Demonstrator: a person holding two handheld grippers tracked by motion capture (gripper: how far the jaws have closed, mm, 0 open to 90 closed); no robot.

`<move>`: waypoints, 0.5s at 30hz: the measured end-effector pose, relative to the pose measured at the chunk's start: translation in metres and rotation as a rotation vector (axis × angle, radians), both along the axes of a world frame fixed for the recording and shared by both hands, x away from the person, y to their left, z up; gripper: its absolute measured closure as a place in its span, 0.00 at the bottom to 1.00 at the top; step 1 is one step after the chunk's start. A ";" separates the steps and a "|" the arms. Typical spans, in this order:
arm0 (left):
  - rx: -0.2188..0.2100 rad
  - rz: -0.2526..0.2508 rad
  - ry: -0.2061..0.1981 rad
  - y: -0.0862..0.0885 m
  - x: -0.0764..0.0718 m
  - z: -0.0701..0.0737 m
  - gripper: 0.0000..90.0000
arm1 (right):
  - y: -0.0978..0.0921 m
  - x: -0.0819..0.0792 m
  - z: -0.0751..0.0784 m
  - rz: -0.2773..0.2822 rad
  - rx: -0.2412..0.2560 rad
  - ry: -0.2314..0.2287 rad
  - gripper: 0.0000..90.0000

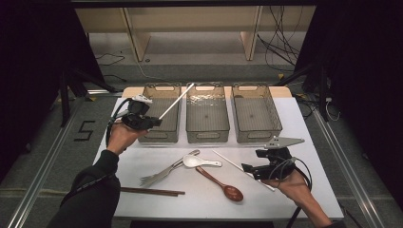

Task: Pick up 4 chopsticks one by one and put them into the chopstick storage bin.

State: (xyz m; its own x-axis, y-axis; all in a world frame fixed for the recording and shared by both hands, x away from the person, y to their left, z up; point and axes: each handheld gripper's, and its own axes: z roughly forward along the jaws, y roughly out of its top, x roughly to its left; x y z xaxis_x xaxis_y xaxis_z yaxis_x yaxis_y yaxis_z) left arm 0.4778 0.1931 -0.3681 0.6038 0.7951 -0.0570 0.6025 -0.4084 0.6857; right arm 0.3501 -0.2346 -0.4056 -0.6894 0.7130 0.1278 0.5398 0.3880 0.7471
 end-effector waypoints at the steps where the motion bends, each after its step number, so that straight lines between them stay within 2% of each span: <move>1: 0.000 0.011 0.003 0.001 0.003 -0.001 0.95 | 0.000 0.000 0.000 0.003 -0.002 -0.001 0.26; 5: 0.009 0.061 0.024 0.008 0.016 -0.007 0.94 | 0.000 0.000 0.000 0.003 -0.002 -0.003 0.26; 9: -0.001 0.106 0.048 0.014 0.028 -0.012 0.95 | 0.000 0.000 0.000 0.003 -0.001 -0.003 0.26; 12: 0.024 0.119 0.066 0.015 0.034 -0.017 0.95 | 0.000 0.000 0.001 0.006 0.000 -0.004 0.26; 15: 0.026 0.136 0.080 0.017 0.040 -0.020 0.95 | 0.000 0.000 0.001 0.005 0.000 -0.005 0.26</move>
State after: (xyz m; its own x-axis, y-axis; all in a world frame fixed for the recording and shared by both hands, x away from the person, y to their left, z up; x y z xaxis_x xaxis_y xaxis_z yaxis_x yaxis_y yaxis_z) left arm 0.5176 0.2099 -0.3882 0.4851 0.8710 -0.0783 0.7054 -0.3368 0.6237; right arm 0.3500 -0.2348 -0.4050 -0.6939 0.7092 0.1248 0.5341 0.3907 0.7497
